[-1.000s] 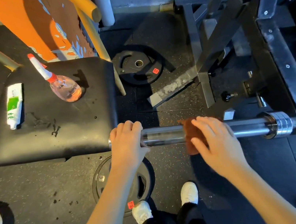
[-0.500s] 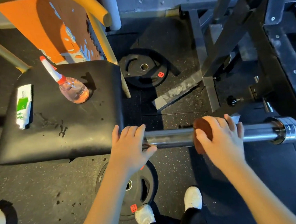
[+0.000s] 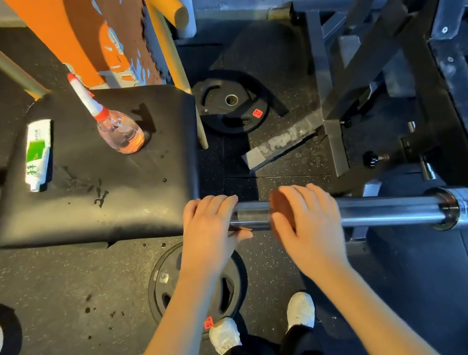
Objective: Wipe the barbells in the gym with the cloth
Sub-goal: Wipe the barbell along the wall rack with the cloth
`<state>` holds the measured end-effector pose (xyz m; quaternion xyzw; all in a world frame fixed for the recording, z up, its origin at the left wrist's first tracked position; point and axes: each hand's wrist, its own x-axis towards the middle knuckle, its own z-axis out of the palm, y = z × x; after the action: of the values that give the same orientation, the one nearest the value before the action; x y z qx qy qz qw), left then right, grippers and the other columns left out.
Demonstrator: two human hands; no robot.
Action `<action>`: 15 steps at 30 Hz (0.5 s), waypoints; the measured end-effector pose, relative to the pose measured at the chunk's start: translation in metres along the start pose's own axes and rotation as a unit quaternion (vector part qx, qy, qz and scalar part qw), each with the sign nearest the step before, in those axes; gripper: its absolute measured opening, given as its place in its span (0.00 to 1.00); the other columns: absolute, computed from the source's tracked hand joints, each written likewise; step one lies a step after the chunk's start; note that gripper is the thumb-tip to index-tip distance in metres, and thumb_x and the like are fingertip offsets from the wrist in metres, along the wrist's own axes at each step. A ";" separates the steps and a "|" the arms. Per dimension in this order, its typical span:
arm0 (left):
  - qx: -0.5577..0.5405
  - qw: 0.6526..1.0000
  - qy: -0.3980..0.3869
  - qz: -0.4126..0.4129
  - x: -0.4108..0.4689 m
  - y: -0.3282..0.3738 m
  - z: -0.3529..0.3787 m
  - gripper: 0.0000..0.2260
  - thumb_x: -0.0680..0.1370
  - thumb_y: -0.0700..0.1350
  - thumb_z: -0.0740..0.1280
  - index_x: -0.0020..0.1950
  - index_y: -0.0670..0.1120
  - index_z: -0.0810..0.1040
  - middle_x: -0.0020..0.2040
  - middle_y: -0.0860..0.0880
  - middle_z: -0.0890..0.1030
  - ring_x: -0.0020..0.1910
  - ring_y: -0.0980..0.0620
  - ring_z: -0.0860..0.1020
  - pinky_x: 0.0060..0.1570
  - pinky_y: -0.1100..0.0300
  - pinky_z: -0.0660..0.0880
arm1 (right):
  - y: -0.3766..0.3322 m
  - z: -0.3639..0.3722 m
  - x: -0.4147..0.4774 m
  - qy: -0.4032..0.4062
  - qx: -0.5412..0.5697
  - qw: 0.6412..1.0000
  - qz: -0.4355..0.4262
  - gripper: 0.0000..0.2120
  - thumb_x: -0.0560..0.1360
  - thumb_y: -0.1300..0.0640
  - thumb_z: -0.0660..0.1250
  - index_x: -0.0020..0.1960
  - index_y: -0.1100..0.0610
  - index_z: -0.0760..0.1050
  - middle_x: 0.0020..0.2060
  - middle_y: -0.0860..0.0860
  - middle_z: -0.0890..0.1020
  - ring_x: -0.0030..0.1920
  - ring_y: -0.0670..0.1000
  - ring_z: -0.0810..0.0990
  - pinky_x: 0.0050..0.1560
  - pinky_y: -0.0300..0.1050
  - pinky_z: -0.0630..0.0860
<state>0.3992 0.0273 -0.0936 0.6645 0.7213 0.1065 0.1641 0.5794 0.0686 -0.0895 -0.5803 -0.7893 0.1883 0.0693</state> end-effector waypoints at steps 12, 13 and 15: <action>-0.158 0.982 -0.013 -0.101 -0.014 -0.023 -0.016 0.22 0.81 0.42 0.65 0.74 0.41 0.67 0.73 0.46 0.68 0.73 0.48 0.64 0.73 0.57 0.58 | -0.002 -0.003 -0.006 -0.013 -0.023 0.999 -0.027 0.24 0.78 0.46 0.60 0.71 0.54 0.67 0.68 0.53 0.74 0.71 0.59 0.68 0.71 0.61 0.62; -0.174 0.978 -0.016 -0.114 -0.013 -0.022 -0.016 0.21 0.81 0.42 0.63 0.74 0.41 0.67 0.73 0.47 0.68 0.73 0.50 0.63 0.72 0.62 0.56 | -0.016 0.005 -0.003 -0.012 -0.022 0.999 -0.048 0.23 0.78 0.46 0.59 0.71 0.53 0.67 0.67 0.54 0.75 0.70 0.59 0.69 0.70 0.60 0.63; -0.187 0.975 -0.015 -0.121 -0.011 -0.023 -0.016 0.21 0.82 0.42 0.61 0.75 0.42 0.66 0.74 0.48 0.66 0.74 0.52 0.62 0.69 0.69 0.51 | -0.031 0.013 0.001 -0.005 -0.023 0.995 -0.098 0.23 0.77 0.44 0.56 0.69 0.53 0.67 0.64 0.54 0.77 0.67 0.59 0.74 0.67 0.58 0.67</action>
<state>0.3728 0.0151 -0.0859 0.5310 0.7614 0.2089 0.3077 0.5473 0.0588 -0.0902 -0.5004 -0.8469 0.1656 0.0698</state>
